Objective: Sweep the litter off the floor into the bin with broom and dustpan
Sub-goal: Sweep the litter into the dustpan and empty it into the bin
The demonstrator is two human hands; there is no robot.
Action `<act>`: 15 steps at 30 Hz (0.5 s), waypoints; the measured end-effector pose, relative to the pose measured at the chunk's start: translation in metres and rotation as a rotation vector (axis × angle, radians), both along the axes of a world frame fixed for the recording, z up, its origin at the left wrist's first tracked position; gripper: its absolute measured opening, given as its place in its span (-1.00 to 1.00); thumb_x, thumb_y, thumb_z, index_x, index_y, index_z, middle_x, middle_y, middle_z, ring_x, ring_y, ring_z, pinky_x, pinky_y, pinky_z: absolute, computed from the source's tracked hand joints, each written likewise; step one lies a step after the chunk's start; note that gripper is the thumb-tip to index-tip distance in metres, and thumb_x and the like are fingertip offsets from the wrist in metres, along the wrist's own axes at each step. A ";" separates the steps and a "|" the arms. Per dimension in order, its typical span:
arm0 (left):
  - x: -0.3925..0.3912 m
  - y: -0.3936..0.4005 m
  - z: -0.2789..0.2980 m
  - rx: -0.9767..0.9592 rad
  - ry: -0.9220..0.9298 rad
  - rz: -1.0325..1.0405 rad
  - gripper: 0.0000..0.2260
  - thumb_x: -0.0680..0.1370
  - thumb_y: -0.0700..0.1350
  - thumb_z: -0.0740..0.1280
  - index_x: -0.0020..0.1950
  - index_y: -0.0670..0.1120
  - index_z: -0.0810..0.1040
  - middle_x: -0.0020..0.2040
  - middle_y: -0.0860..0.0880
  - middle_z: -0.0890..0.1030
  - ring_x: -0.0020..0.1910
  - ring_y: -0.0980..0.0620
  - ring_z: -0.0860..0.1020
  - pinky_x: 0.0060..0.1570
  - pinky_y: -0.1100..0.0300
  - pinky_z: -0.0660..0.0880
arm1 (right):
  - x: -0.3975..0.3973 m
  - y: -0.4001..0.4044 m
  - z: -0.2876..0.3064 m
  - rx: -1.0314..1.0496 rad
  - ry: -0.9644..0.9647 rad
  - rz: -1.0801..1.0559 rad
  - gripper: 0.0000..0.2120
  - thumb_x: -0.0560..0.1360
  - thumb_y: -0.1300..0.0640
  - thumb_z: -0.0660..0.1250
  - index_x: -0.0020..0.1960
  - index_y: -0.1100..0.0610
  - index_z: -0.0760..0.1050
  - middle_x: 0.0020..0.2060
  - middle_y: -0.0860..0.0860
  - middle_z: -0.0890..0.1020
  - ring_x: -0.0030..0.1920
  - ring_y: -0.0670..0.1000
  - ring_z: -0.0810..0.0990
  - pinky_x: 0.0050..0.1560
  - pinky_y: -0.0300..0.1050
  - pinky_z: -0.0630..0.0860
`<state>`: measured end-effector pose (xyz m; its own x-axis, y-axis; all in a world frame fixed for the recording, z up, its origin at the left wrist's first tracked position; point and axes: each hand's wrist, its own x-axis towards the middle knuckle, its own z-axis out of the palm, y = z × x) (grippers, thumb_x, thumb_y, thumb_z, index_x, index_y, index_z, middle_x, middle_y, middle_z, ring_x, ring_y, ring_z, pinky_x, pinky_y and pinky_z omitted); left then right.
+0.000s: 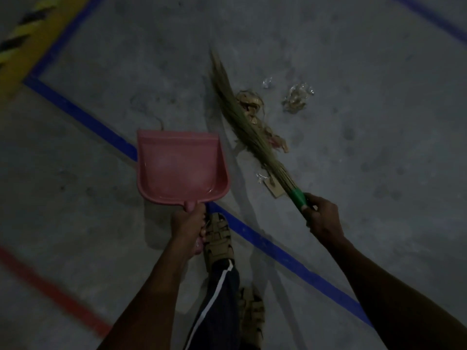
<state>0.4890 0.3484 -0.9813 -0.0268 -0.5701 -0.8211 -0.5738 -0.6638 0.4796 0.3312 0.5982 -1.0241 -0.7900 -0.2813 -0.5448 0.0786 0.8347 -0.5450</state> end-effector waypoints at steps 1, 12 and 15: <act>-0.004 -0.006 -0.001 0.008 -0.010 -0.012 -0.76 0.59 -0.15 0.36 -0.25 -0.17 0.46 -0.48 -0.06 0.40 -0.69 0.13 0.28 -0.63 0.38 0.22 | -0.006 -0.008 0.001 -0.002 0.015 -0.018 -0.50 0.49 -0.01 0.21 0.36 0.18 0.50 -0.09 0.10 0.62 -0.21 0.13 0.59 -0.13 0.18 0.61; -0.065 -0.076 0.004 0.020 -0.055 -0.205 -0.84 0.59 -0.14 0.35 -0.13 -0.21 0.52 -0.41 -0.10 0.49 -0.64 0.09 0.33 -0.60 0.32 0.25 | -0.101 -0.088 0.001 0.336 0.352 0.051 -0.57 0.53 0.14 0.33 0.39 0.05 0.40 0.21 0.11 0.44 -0.01 0.18 0.52 -0.28 -0.06 0.46; -0.082 -0.087 0.010 0.026 -0.033 -0.249 -0.78 0.60 -0.12 0.35 -0.19 -0.19 0.48 -0.43 -0.09 0.46 -0.63 0.09 0.33 -0.62 0.32 0.23 | -0.121 -0.098 0.005 0.374 0.397 0.017 -0.53 0.50 0.16 0.36 0.40 0.07 0.42 0.22 0.12 0.44 0.02 0.21 0.52 -0.26 -0.06 0.42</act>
<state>0.4070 0.2611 -0.9710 -0.1363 -0.5278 -0.8383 -0.7363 -0.5122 0.4422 0.2105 0.4998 -1.0193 -0.9524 -0.1401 -0.2707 -0.0880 0.9767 -0.1957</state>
